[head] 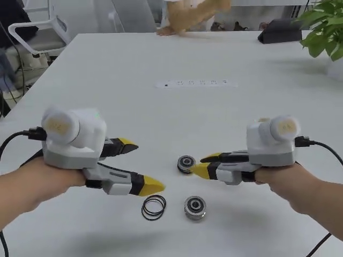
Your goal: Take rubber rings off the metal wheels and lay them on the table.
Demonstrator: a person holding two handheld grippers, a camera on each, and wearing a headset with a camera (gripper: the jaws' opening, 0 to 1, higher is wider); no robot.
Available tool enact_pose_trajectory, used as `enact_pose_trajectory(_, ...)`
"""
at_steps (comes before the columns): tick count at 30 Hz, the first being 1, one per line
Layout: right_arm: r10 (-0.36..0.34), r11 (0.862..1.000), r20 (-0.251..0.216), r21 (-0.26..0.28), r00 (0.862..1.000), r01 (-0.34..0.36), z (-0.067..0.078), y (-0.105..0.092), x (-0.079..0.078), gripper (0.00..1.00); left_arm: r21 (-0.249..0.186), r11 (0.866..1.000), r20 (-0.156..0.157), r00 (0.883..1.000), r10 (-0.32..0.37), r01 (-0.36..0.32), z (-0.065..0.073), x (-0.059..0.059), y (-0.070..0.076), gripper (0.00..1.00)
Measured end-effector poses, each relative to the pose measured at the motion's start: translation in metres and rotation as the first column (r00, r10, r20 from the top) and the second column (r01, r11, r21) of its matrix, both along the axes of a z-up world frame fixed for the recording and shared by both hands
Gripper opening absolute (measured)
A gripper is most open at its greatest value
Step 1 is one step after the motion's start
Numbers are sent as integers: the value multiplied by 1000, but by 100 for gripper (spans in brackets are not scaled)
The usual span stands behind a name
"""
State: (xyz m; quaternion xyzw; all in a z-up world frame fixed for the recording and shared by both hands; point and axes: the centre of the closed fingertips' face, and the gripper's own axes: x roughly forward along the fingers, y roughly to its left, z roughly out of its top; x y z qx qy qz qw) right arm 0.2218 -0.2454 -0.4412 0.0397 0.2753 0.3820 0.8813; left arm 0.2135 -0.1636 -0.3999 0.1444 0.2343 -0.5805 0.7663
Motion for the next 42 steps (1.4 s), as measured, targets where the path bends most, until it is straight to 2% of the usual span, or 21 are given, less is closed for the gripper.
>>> enact_pose_trajectory(5, -13, 1000, 3, -20, 1000, 13, -6, -6, 3, 23, 11, 1000, -7, 1000, -4, 4, -9, 9, -8, 64)
enact_pose_trajectory(15, 25, 998, 24, -60, 999, -23, -19, -5, 7, 22, 9, 1000, -21, 1000, -11, 11, -18, 16, -23, 60)
enact_pose_trajectory(21, 44, 996, 31, -78, 999, -42, -25, -2, 9, 21, 26, 999, -21, 999, -27, 27, -27, 20, -31, 53)
enact_pose_trajectory(28, 56, 995, 32, -81, 998, -53, -30, 0, 13, 20, 19, 999, -42, 999, -26, 27, -34, 24, -41, 49)
enact_pose_trajectory(32, 65, 994, 41, -87, 997, -61, -32, 1, 14, 18, 27, 999, -42, 999, -28, 30, -40, 28, -45, 44)
enact_pose_trajectory(42, 70, 994, 46, -85, 996, -66, -37, 1, 20, 16, 10, 1000, -73, 997, -13, 14, -44, 32, -58, 38)
